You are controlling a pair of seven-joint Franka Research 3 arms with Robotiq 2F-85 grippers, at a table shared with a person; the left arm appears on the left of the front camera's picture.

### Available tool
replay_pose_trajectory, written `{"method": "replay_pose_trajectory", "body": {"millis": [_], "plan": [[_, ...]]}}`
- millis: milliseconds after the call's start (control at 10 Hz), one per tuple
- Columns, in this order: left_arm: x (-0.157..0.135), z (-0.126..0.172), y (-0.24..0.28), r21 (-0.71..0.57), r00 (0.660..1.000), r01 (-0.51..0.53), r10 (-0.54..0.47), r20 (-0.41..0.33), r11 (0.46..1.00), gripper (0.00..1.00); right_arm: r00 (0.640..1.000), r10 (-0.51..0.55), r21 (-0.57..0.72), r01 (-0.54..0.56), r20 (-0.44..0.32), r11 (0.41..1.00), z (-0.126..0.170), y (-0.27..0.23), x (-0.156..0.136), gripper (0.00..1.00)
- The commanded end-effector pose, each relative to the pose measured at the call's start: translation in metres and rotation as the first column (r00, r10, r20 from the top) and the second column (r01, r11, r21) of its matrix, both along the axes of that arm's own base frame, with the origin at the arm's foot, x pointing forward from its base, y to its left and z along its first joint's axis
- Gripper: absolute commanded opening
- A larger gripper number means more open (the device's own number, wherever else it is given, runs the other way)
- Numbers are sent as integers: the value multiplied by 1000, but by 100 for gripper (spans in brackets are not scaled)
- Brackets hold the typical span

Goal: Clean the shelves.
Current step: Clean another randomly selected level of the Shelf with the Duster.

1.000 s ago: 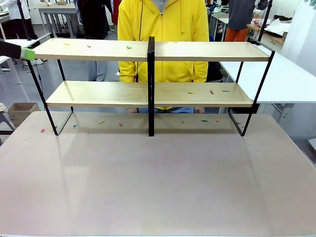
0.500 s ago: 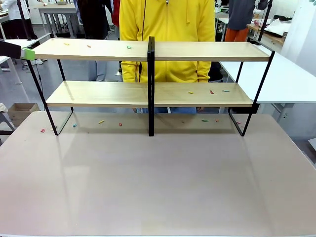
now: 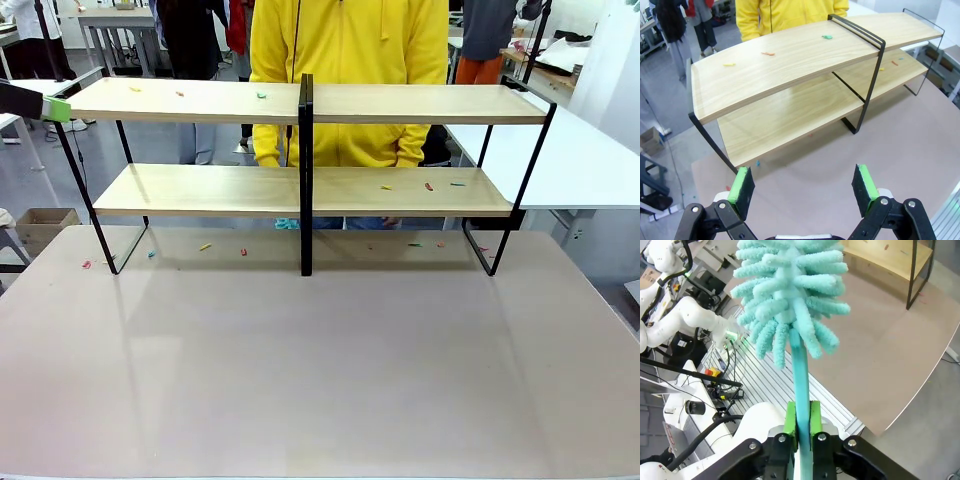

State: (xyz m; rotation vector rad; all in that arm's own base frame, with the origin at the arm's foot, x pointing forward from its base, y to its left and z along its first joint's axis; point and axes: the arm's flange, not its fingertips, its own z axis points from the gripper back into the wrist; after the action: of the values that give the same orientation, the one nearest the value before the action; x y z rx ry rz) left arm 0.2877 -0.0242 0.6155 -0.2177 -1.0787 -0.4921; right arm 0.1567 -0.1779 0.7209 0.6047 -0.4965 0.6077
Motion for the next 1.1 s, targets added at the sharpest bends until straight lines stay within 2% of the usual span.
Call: {"method": "replay_pose_trajectory", "body": {"millis": [0, 300, 400, 500, 600, 700, 800, 900, 1000], "plan": [[1, 1, 3, 16, 1000, 7, -7, 7, 1000, 100, 1000, -11, 7, 11, -12, 1000, 5, -1, -2, 12], [1, 1, 3, 16, 1000, 7, -7, 7, 1000, 100, 1000, 0, 0, 0, 0, 1000, 0, 0, 0, 12], [1, 1, 3, 16, 1000, 7, -7, 7, 1000, 100, 1000, 15, -115, -16, -13, 993, 10, 37, 22, 12], [1, 1, 3, 16, 1000, 7, -7, 7, 1000, 100, 998, 60, -213, -57, 9, 975, 27, 89, 57, 12], [1, 1, 3, 16, 1000, 7, -7, 7, 1000, 100, 994, 110, -248, -102, 17, 963, 36, 125, 77, 12], [1, 1, 3, 16, 1000, 7, -7, 7, 1000, 100, 995, 95, -395, -96, -23, 913, 41, 184, 100, 12], [1, 1, 3, 16, 1000, 7, -7, 7, 1000, 100, 981, 190, -496, -183, -37, 849, 39, 232, 106, 12], [1, 1, 3, 16, 1000, 7, -7, 7, 1000, 100, 946, 313, -540, -306, -82, 784, 32, 264, 102, 12], [1, 1, 3, 16, 1000, 7, -7, 7, 1000, 100, 921, 363, -606, -370, -140, 705, 19, 291, 92, 12]]}}
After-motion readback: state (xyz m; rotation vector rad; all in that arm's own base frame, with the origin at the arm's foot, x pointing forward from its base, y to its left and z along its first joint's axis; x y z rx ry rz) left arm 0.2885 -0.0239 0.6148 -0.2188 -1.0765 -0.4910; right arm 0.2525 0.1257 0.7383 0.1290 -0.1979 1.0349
